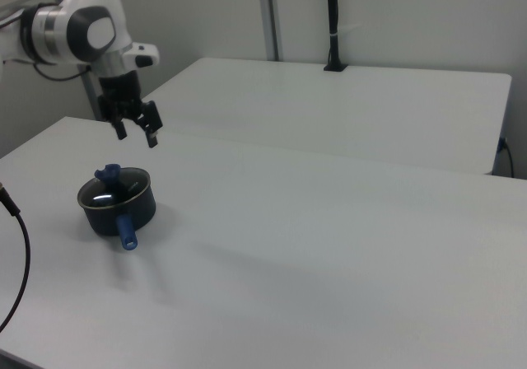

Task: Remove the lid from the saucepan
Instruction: 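Move the gripper over the saucepan and lower it to the blue lid knob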

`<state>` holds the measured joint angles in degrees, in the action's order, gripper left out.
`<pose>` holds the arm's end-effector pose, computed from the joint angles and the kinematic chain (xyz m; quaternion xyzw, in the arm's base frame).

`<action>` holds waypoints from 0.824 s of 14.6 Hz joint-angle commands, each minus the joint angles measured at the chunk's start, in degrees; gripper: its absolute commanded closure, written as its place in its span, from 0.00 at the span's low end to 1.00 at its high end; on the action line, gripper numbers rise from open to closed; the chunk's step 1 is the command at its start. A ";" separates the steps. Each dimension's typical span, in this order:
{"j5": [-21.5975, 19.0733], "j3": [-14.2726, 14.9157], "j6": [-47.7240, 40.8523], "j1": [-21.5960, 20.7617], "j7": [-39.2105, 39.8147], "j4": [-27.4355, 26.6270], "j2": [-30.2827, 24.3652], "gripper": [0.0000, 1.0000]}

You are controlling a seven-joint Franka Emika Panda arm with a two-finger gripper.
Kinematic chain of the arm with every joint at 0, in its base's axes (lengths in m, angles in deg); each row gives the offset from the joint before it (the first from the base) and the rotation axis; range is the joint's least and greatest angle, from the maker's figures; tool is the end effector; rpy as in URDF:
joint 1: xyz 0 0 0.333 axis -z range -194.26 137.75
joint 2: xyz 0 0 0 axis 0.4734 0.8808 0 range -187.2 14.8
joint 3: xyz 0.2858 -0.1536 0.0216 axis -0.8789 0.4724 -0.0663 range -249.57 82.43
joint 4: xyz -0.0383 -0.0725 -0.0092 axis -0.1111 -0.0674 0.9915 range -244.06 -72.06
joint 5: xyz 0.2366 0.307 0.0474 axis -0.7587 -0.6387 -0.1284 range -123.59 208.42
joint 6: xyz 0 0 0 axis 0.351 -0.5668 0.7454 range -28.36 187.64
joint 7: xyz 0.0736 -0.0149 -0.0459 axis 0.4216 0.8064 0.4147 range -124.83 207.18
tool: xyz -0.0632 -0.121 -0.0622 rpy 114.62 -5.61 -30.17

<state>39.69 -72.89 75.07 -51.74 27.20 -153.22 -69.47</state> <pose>0.6314 0.1626 0.4763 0.9999 -0.0111 0.0078 0.0016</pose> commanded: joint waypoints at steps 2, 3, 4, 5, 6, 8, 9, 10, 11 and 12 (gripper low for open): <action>-0.18 0.74 1.64 -6.03 -0.96 0.52 3.30 0.00; -0.27 0.74 1.64 -7.09 -1.31 0.60 3.92 0.00; -0.09 0.74 1.72 -8.32 -2.71 0.61 4.27 0.00; 0.08 0.83 1.73 -9.11 -3.94 0.61 5.32 0.00; 0.17 0.83 2.25 -9.99 -4.74 0.61 6.11 0.00; 0.26 0.83 3.92 -10.79 -5.88 0.52 7.17 0.00; 0.35 0.83 4.10 -11.14 -6.67 0.60 7.70 0.00; 0.61 0.83 4.19 -11.49 -7.29 0.61 8.14 0.00; 1.22 0.83 4.19 -11.75 -7.64 0.61 8.75 0.00; 1.84 0.83 4.27 -11.84 -8.25 0.61 8.93 0.05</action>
<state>40.07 -72.94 78.35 -62.44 21.16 -152.90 -61.41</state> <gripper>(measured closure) 0.000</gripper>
